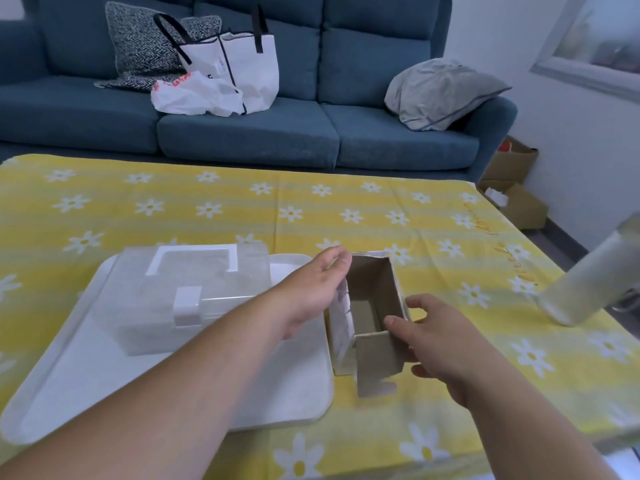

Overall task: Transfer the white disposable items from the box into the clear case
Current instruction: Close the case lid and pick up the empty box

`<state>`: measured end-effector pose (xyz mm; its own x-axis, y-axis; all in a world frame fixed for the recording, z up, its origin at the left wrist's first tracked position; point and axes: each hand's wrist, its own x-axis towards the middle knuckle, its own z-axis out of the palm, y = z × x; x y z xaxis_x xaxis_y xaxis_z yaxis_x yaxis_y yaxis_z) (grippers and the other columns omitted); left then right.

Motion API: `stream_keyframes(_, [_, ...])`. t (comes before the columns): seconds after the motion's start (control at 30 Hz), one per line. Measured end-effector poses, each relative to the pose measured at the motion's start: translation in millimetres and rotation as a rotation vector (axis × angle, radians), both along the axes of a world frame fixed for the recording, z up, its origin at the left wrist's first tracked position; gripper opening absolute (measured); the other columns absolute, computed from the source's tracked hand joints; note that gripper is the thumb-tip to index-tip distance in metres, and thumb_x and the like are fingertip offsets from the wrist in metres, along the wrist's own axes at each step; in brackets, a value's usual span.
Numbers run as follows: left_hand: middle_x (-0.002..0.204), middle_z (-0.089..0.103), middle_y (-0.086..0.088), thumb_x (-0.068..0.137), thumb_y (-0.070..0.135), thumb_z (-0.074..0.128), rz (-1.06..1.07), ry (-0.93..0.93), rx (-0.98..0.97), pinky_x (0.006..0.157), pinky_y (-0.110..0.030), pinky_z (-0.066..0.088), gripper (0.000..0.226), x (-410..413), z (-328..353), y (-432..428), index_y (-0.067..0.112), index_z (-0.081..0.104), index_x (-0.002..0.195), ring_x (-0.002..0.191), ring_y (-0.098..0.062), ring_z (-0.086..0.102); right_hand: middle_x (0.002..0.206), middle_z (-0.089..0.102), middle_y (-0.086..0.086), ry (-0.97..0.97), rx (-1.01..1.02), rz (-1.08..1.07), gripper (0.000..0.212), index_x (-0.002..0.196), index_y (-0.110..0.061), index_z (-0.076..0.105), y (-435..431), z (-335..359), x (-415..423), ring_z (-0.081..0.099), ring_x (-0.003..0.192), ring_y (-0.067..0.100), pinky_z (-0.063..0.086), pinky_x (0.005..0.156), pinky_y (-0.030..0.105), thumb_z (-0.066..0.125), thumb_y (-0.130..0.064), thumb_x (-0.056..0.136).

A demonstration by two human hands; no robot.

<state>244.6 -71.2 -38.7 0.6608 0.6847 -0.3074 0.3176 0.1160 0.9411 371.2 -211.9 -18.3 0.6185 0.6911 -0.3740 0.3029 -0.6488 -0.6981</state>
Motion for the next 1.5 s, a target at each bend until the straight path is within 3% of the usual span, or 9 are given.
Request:
stream_keyframes(0.17, [0.106,0.054,0.016,0.101,0.058,0.031,-0.001,0.056,0.077,0.096,-0.03,0.029,0.039,0,0,0,0.043,0.048,0.132,0.115,-0.011,0.049,0.093,0.067,0.007,-0.015,-0.043,0.004,0.047,0.133,-0.024,0.049,-2,5,9,0.072,0.07,0.037,0.062,0.064,0.048,0.066,-0.033,0.09])
stream_keyframes(0.33, [0.11,0.055,0.008,0.103,0.053,0.031,0.024,0.055,0.094,0.097,-0.029,0.031,0.045,1,-2,1,0.035,0.05,0.139,0.117,-0.015,0.054,0.084,0.065,0.007,0.08,0.045,0.011,0.037,0.127,-0.02,0.057,-6,15,11,0.063,0.053,0.022,0.053,0.051,0.03,0.068,-0.026,0.092])
stream_keyframes(0.5, [0.088,0.064,0.0,0.104,0.035,0.043,0.109,0.042,0.103,0.088,-0.032,0.046,0.024,4,-7,1,0.032,0.064,0.116,0.089,-0.019,0.056,0.103,0.066,0.015,0.363,0.133,-0.026,0.02,0.113,-0.017,0.066,-18,42,17,0.063,0.046,0.025,0.054,0.046,0.031,0.058,-0.028,0.099])
stream_keyframes(0.67, [0.101,0.068,-0.004,0.101,0.022,0.053,0.163,-0.018,0.03,0.093,-0.034,0.046,0.028,6,-7,3,0.034,0.066,0.123,0.085,-0.015,0.058,0.112,0.067,0.021,0.477,0.211,-0.111,0.028,0.12,-0.014,0.064,-21,47,21,0.074,0.07,0.042,0.059,0.05,0.037,0.06,-0.029,0.097])
stream_keyframes(0.8, [0.104,0.073,0.002,0.095,0.001,0.055,0.217,-0.208,-0.049,0.082,-0.032,0.043,0.04,7,2,4,0.026,0.062,0.125,0.087,-0.016,0.061,0.104,0.06,0.017,0.328,0.149,-0.125,0.034,0.124,-0.012,0.061,-17,38,21,0.07,0.055,0.03,0.056,0.051,0.034,0.059,-0.034,0.098])
stream_keyframes(0.97, [0.088,0.076,0.0,0.099,0.03,0.056,0.182,-0.279,0.031,0.1,-0.034,0.039,0.023,3,20,0,0.036,0.058,0.121,0.095,-0.01,0.068,0.112,0.055,0.018,0.25,-0.052,-0.075,0.051,0.134,-0.021,0.049,-14,29,18,0.073,0.063,0.038,0.061,0.062,0.043,0.046,-0.057,0.097])
stream_keyframes(1.07, [0.087,0.077,-0.004,0.097,0.025,0.06,0.101,-0.185,0.198,0.088,-0.019,0.042,0.022,-2,22,-7,0.028,0.063,0.119,0.093,-0.005,0.066,0.119,0.055,0.019,0.341,-0.088,-0.053,0.059,0.138,-0.023,0.044,-16,27,15,0.073,0.071,0.045,0.06,0.062,0.044,0.043,-0.063,0.095])
stream_keyframes(1.2, [0.097,0.073,0.001,0.08,0.003,0.075,-0.052,-0.012,0.444,0.083,-0.018,0.049,0.029,-10,13,-12,0.019,0.073,0.104,0.094,-0.01,0.066,0.117,0.055,0.013,0.309,0.082,-0.229,0.049,0.135,-0.026,0.048,-14,28,17,0.072,0.069,0.038,0.061,0.073,0.048,0.045,-0.057,0.098])
stream_keyframes(1.5, [0.111,0.056,0.013,0.077,0.016,0.081,-0.143,0.135,0.748,0.087,-0.014,0.041,0.019,-13,9,-18,0.024,0.07,0.091,0.103,-0.005,0.054,0.102,0.059,-0.002,0.192,0.568,-0.509,0.032,0.129,-0.021,0.051,-10,34,13,0.07,0.085,0.018,0.05,0.094,0.044,0.046,-0.039,0.102])
